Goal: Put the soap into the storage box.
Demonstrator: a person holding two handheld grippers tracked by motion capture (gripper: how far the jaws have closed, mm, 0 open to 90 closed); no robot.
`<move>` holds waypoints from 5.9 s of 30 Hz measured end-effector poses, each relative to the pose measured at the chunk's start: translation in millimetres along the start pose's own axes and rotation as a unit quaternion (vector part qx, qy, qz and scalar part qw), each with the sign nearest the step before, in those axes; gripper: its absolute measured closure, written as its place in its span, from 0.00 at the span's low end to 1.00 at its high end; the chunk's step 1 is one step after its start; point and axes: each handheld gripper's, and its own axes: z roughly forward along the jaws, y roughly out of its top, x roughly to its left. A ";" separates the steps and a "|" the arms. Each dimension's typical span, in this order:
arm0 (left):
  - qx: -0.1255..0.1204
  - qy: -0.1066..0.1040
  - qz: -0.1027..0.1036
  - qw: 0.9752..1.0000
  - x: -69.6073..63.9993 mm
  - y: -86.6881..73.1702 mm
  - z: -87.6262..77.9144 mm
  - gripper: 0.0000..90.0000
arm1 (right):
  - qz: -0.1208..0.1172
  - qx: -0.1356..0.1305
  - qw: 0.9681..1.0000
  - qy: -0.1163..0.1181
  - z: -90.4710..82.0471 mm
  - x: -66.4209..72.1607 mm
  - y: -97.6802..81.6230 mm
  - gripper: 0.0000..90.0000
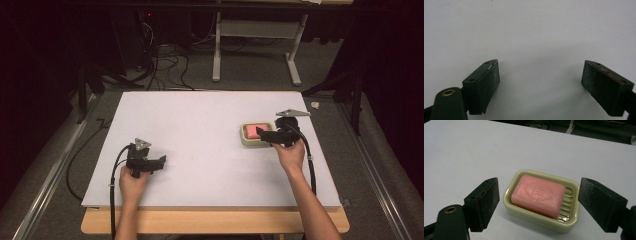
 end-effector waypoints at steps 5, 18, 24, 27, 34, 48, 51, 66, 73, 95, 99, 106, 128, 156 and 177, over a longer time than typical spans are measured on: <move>0.000 0.000 0.000 1.000 0.0 0.0 0.0 0.17 | 0.001 -0.004 1.000 0.000 -4.7 -1.6 -2.1 0.20; 0.000 0.000 0.000 1.000 0.1 0.0 0.0 0.17 | 0.004 -0.019 1.000 0.002 -20.2 -7.1 -8.8 0.22; 0.000 0.000 0.000 1.000 0.1 0.0 0.0 0.17 | 0.010 -0.023 1.000 0.000 -25.1 -8.5 -13.0 0.23; 0.000 0.000 0.000 1.000 0.1 0.0 0.0 0.17 | 0.013 -0.023 1.000 -0.001 -26.1 -9.6 -16.3 0.23; 0.000 0.000 0.000 1.000 0.1 0.0 0.0 0.17 | 0.018 -0.025 1.000 -0.002 -30.6 -11.1 -22.4 0.23; 0.000 0.000 0.000 1.000 0.0 0.0 0.0 0.17 | 0.025 -0.032 0.999 0.000 -42.4 -14.3 -32.6 0.25; 0.000 0.000 0.000 1.000 0.0 0.0 0.0 0.17 | 0.027 -0.032 0.999 0.000 -44.1 -13.7 -34.1 0.25; 0.000 0.001 0.000 1.000 0.0 0.0 0.0 0.17 | 0.028 -0.038 0.999 0.002 -51.9 -12.6 -46.6 0.25; 0.000 0.001 0.000 1.000 -0.1 0.0 0.0 0.17 | 0.036 -0.036 0.999 0.001 -52.1 -14.5 -52.1 0.25; -0.001 0.001 -0.002 1.000 0.2 0.0 0.1 0.17 | 0.043 -0.024 0.999 0.004 -44.2 -10.8 -69.7 0.25; -0.001 0.001 -0.002 1.000 0.2 0.0 0.1 0.17 | 0.044 -0.020 0.999 0.005 -41.9 -9.5 -74.0 0.25; -0.001 0.002 -0.002 1.000 0.2 0.0 0.1 0.17 | 0.040 -0.015 0.999 0.004 -37.5 -7.0 -80.3 0.25; 0.000 0.001 -0.001 1.000 0.1 0.0 0.0 0.17 | 0.001 0.019 1.000 -0.004 -23.5 11.9 -92.0 0.26; 0.000 0.001 -0.001 1.000 0.0 0.0 0.0 0.17 | -0.047 0.052 0.997 -0.020 -9.0 35.3 -102.4 0.27; 0.000 0.002 -0.001 1.000 0.0 0.0 0.0 0.17 | -0.059 0.068 0.996 -0.019 1.2 40.2 -105.3 0.26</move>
